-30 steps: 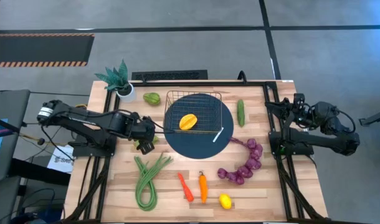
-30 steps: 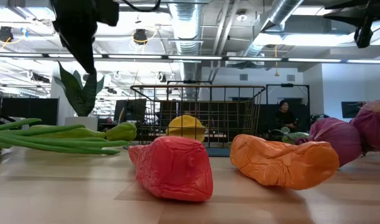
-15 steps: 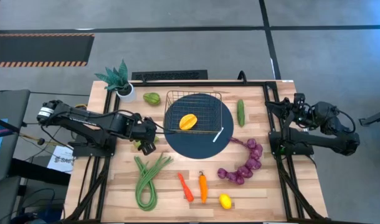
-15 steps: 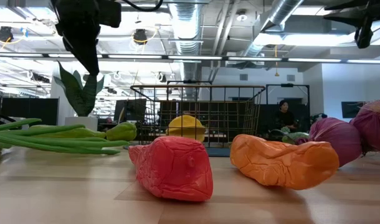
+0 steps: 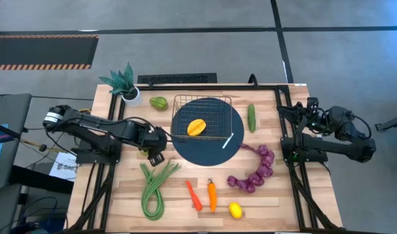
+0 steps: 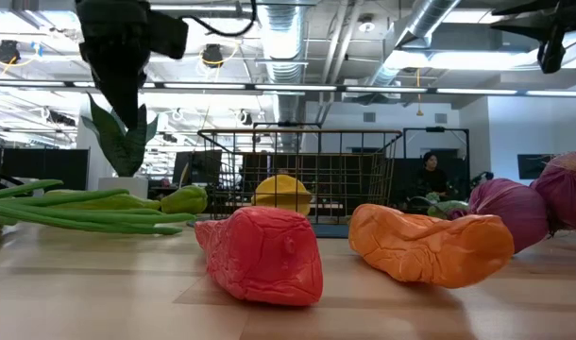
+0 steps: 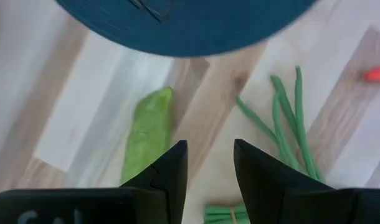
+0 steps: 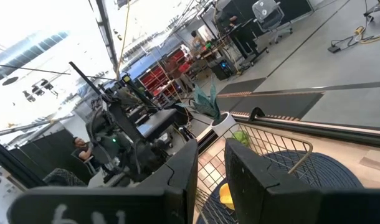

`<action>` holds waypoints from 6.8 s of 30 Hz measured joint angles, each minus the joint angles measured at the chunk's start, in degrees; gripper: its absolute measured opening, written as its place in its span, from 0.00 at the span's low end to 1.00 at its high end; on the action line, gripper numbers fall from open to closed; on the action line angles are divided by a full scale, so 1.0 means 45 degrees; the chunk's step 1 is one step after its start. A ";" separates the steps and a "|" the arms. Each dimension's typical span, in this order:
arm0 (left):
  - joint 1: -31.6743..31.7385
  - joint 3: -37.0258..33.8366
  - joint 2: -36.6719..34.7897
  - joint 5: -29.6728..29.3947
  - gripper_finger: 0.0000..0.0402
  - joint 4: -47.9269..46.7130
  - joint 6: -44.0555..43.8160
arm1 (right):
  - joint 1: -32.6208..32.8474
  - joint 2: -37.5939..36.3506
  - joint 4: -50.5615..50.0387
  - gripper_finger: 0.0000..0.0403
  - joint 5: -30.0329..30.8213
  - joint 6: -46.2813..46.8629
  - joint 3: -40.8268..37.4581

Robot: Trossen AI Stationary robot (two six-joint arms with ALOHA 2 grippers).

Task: Build produce basket
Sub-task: Put the left green cucumber into the wire basket

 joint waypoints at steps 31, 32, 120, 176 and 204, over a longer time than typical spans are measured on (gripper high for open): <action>0.1621 -0.0005 0.1837 0.0853 0.28 0.1285 0.2524 | 0.0000 0.0003 -0.0024 0.25 -0.0301 -0.0076 0.0000; 0.1632 -0.0005 0.1837 0.0882 0.28 0.1286 0.2622 | 0.0000 0.0004 -0.0029 0.25 -0.0301 -0.0077 0.0000; 0.4988 -0.1603 0.1589 0.1574 0.46 -0.0856 1.4534 | -0.0005 0.0003 0.0291 0.25 -0.0593 0.0766 -0.0005; 0.3954 0.8653 0.1624 0.0358 0.14 -0.3783 1.0707 | -0.0004 0.0002 0.0538 0.25 -0.0597 0.1337 -0.0005; 0.4635 0.9141 0.7490 -0.0173 0.14 -0.1259 1.1710 | 0.0010 0.0001 0.0108 0.25 -0.0928 0.1140 -0.0005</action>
